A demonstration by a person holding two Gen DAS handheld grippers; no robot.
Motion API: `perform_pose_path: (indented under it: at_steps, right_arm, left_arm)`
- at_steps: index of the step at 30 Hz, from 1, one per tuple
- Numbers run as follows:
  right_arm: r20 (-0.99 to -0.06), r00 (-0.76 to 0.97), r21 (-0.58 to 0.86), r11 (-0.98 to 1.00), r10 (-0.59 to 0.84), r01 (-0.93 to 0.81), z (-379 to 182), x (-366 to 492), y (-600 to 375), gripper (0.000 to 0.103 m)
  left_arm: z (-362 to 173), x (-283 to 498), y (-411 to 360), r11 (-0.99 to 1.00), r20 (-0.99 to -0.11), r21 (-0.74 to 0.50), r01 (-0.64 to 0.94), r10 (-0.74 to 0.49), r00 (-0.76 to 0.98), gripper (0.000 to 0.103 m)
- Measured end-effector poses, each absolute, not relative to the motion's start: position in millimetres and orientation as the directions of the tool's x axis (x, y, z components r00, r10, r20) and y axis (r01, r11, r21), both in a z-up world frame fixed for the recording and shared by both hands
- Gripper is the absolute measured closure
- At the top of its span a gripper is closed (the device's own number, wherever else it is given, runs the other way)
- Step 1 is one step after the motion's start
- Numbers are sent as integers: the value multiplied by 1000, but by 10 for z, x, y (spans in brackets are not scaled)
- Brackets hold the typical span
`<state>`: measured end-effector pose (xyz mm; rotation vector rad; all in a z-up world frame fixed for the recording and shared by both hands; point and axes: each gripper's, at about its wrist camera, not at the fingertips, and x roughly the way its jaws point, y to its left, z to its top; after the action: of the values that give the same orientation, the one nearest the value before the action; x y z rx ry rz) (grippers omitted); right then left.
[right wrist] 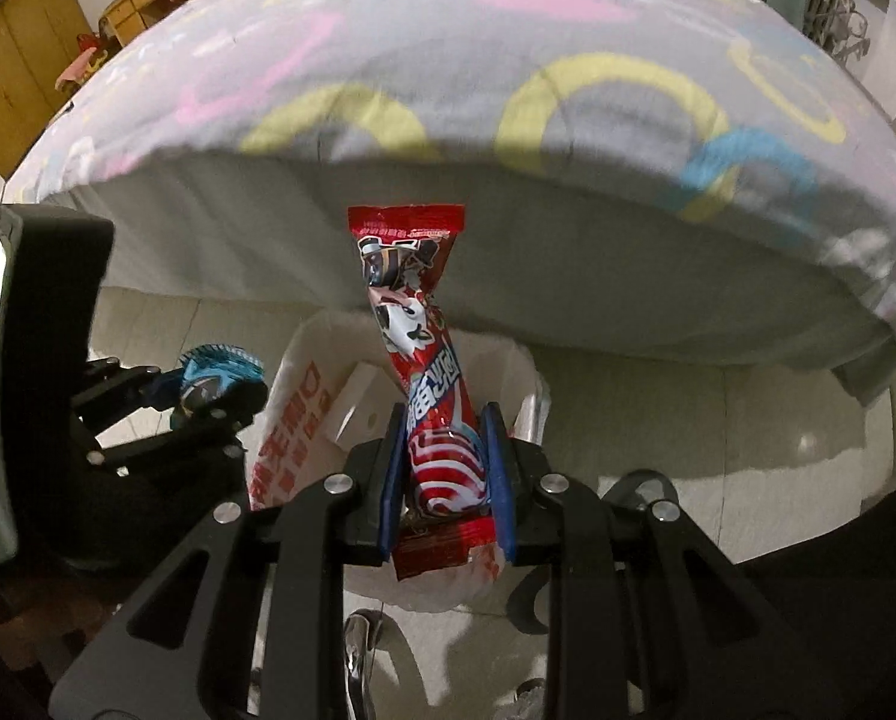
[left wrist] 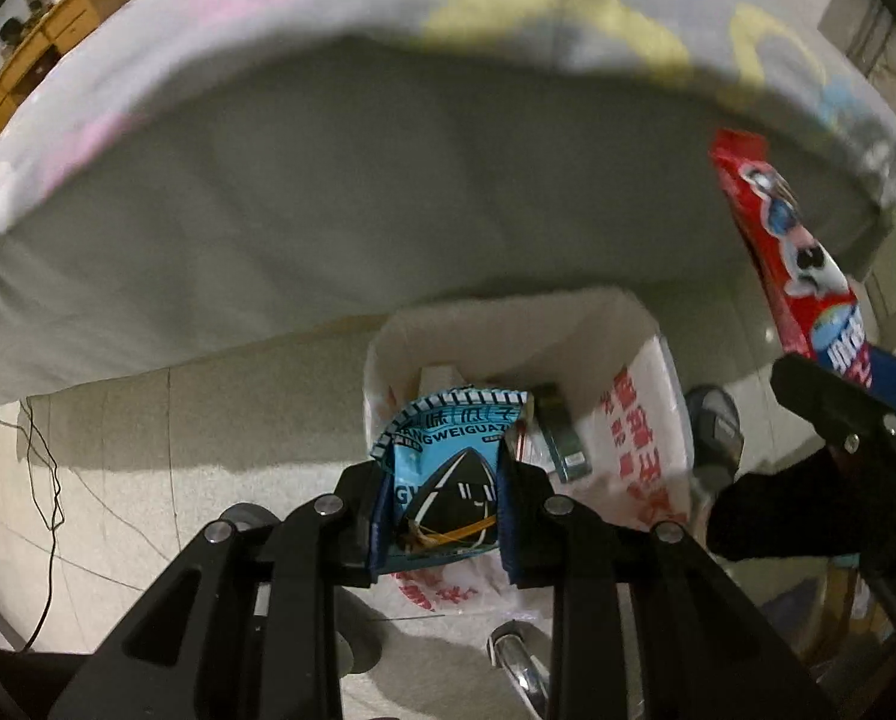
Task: Collect trash
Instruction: 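Carry the blue packet and red candy stick down over the trash bag with both tools, then open both tools to drop the packet and candy stick into the bag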
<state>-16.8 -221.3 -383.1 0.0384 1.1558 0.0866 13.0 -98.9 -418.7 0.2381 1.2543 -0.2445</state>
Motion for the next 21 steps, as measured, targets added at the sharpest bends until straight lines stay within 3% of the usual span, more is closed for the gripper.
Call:
perform_pose_path:
  at_steps: [17, 18, 20, 21]
  right_arm:
    - [-967, 219, 127, 991, 131, -29, -4463, 159, -2171, 78]
    - [-968, 209, 135, 990, 138, -29, -4498, 172, -2166, 74]
    - [-972, 195, 131, 991, 133, -24, -4578, 182, -2157, 39]
    - [-972, 196, 129, 991, 130, -22, -4606, 176, -2156, 38]
  left_arm:
    - [-4864, 216, -1056, 942, -987, 49, 331, -4, 158, 72]
    - [-4883, 193, -1051, 942, -988, 49, 332, -3, 155, 67]
    - [-4933, 187, -1049, 942, -989, 55, 332, 7, 146, 46]
    - [-4943, 192, -1044, 944, -989, 53, 327, 5, 146, 28]
